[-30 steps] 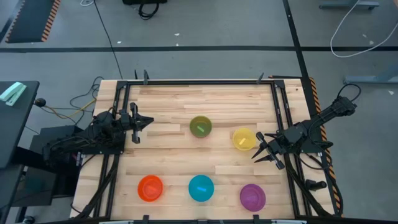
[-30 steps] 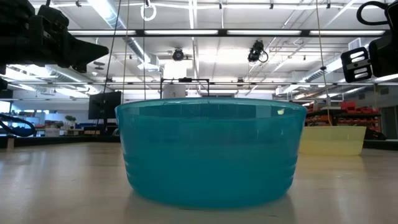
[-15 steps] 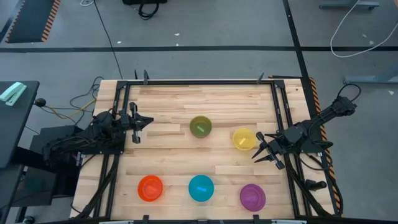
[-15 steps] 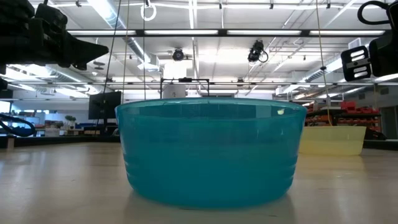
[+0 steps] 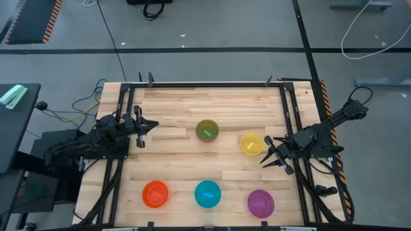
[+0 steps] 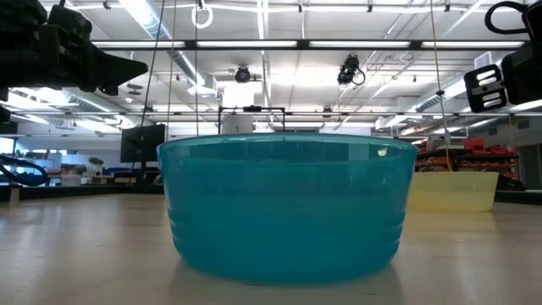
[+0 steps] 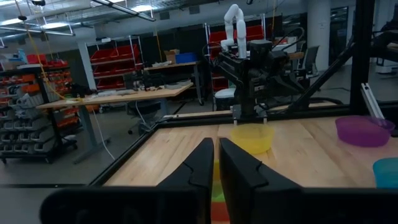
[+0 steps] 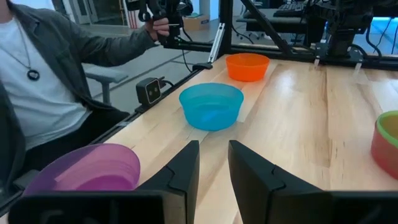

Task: Nest bowls inside each other
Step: Stack the yellow bowl on top of the green bowl

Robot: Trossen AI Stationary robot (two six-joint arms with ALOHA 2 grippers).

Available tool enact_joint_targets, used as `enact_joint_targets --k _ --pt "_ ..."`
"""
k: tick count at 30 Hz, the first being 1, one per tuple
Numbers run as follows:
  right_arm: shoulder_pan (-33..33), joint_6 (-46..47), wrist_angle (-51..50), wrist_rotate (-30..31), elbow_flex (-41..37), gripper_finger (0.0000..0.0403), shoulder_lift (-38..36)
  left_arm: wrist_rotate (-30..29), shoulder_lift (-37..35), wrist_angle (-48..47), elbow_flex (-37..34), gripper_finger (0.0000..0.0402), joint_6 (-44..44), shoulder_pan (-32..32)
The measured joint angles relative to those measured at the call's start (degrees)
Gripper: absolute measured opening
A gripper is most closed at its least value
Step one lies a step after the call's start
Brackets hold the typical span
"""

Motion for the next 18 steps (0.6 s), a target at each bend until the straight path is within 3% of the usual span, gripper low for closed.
enact_joint_targets --k 7,15,18 --pt "0.01 2.02 2.84 3.75 0.00 0.0094 0.02 0.00 0.00 0.02 0.00 0.0030 0.04 0.00" --pt "-0.12 7.63 3.52 31.42 2.14 0.0094 0.00 0.00 0.00 0.04 0.00 0.0034 -2.81 0.00" --pt "-1.42 10.12 -2.18 34.98 5.24 0.0094 0.02 0.04 0.00 0.28 0.02 0.0028 -5.58 0.02"
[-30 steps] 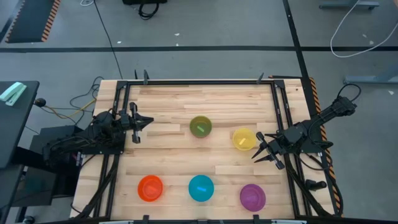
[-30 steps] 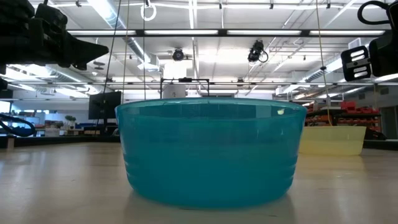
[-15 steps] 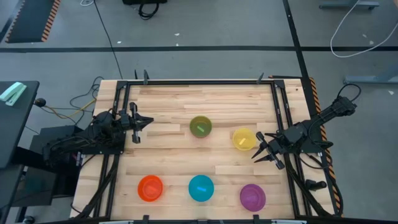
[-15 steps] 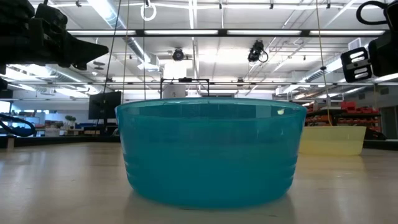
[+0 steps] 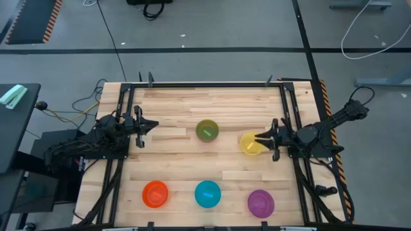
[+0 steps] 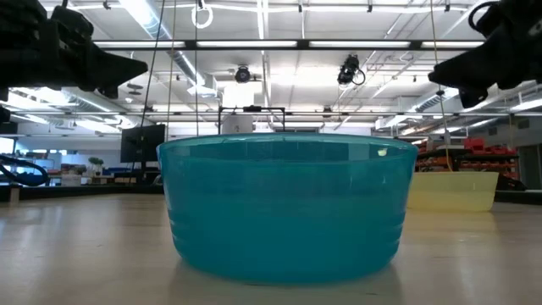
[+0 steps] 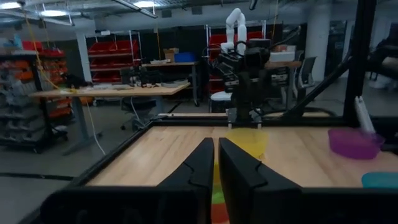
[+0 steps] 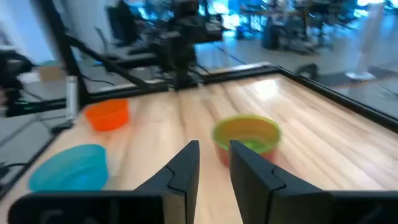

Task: Nest bowls inside each other
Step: Stack the yellow bowl on top of the green bowl

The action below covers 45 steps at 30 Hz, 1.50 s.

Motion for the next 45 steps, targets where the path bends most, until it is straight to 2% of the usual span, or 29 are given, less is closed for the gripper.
enact_joint_targets --k 6,10,14,18,24,29,36,45 --pt "-4.33 9.70 -16.80 0.07 9.50 0.0094 2.19 3.10 0.00 -0.30 2.78 0.0021 -1.50 0.00" --pt "-6.93 16.36 -28.18 -2.03 16.80 0.0094 5.98 4.68 0.00 -3.25 6.03 0.0028 -1.82 -0.02" --pt "-9.78 24.72 -40.74 -6.09 23.92 0.0094 11.82 4.66 0.28 -6.98 9.16 0.0035 -2.73 -0.02" --pt "-13.04 31.10 -48.44 -12.85 28.64 0.0094 18.74 4.66 0.73 -6.86 10.64 0.0041 -4.59 -0.02" --pt "-18.33 33.56 -50.25 -20.48 31.53 0.0094 28.80 4.48 2.44 -6.88 11.41 0.0043 -6.36 -0.02" --pt "-23.12 33.25 -53.75 -23.92 32.44 0.0094 35.89 4.75 4.67 -7.01 11.41 0.0043 -7.52 -0.04" --pt "-26.37 31.41 -54.64 -26.39 32.44 0.0094 43.09 9.21 6.45 -5.12 11.41 0.0050 -8.09 -0.07" --pt "-28.71 29.02 -54.55 -27.72 32.44 0.0094 48.53 9.60 6.40 -4.46 11.41 0.0046 -8.58 -0.09"
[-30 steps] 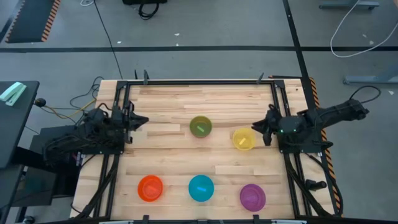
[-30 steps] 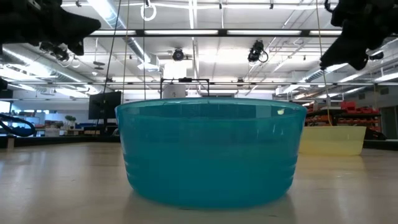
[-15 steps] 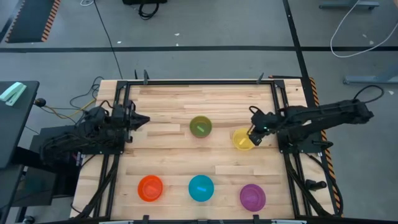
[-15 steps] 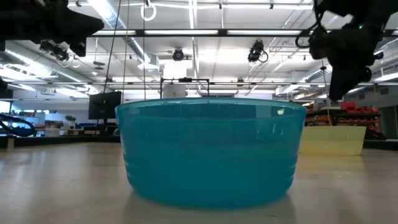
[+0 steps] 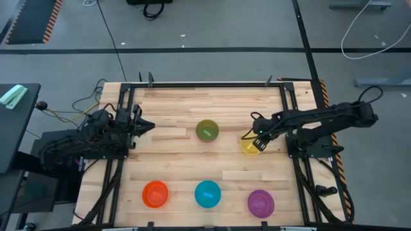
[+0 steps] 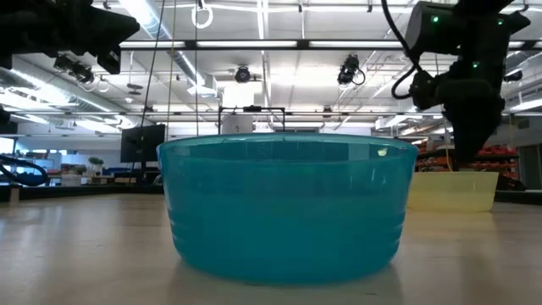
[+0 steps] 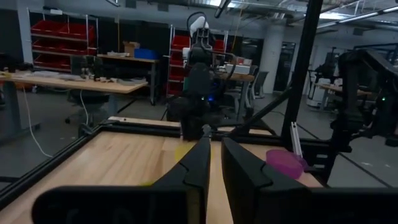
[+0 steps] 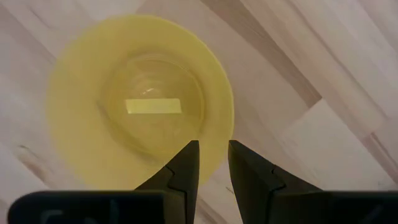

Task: Nest bowls inside each other
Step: Stack the yellow bowl on top of the green bowl

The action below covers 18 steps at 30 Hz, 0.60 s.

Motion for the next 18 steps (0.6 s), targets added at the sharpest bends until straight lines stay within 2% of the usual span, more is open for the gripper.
enact_joint_targets --k 18 --pt "-4.79 -5.08 4.77 0.00 -1.40 0.0094 2.57 0.04 0.00 -0.83 0.00 0.0050 -0.42 0.00"
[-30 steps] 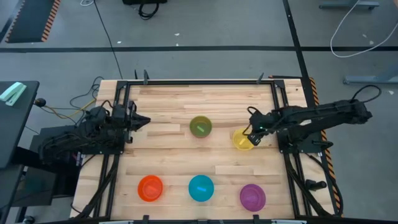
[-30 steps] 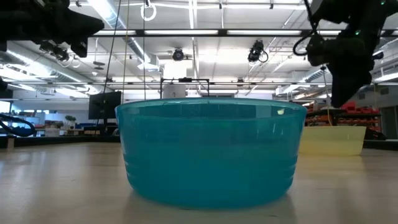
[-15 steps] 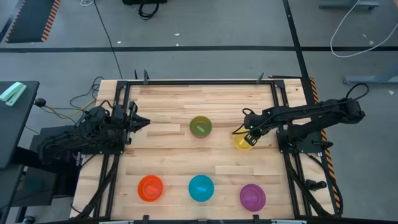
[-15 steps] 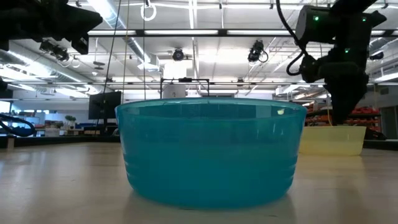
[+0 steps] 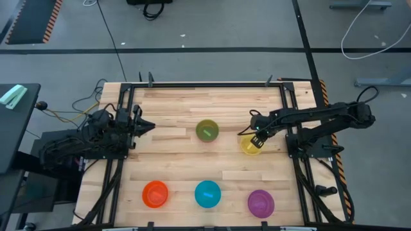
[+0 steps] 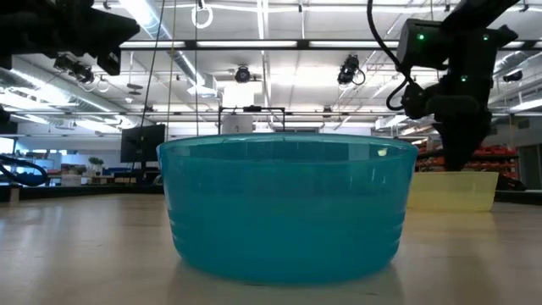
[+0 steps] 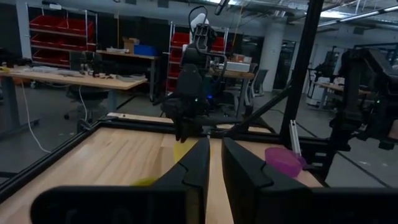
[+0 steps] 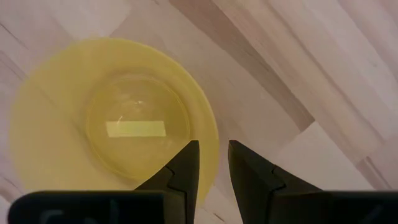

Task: Nest bowls inside each other
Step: Stack the yellow bowl on top of the green bowl

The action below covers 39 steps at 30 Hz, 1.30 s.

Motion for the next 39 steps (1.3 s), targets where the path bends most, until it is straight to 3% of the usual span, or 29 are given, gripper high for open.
enact_joint_targets --k 25,33,39 --pt "-0.84 -3.33 6.76 -1.92 0.00 0.0091 11.09 0.00 0.00 -0.63 0.00 0.0042 -0.04 0.00" --pt "-2.65 -3.12 8.17 -1.68 0.02 0.0013 11.23 0.00 0.00 -0.71 0.00 0.0041 -0.04 0.01" --pt "-3.02 -3.02 9.17 -0.79 0.02 0.0012 9.62 0.00 0.00 -1.66 0.00 0.0033 -0.02 0.02"
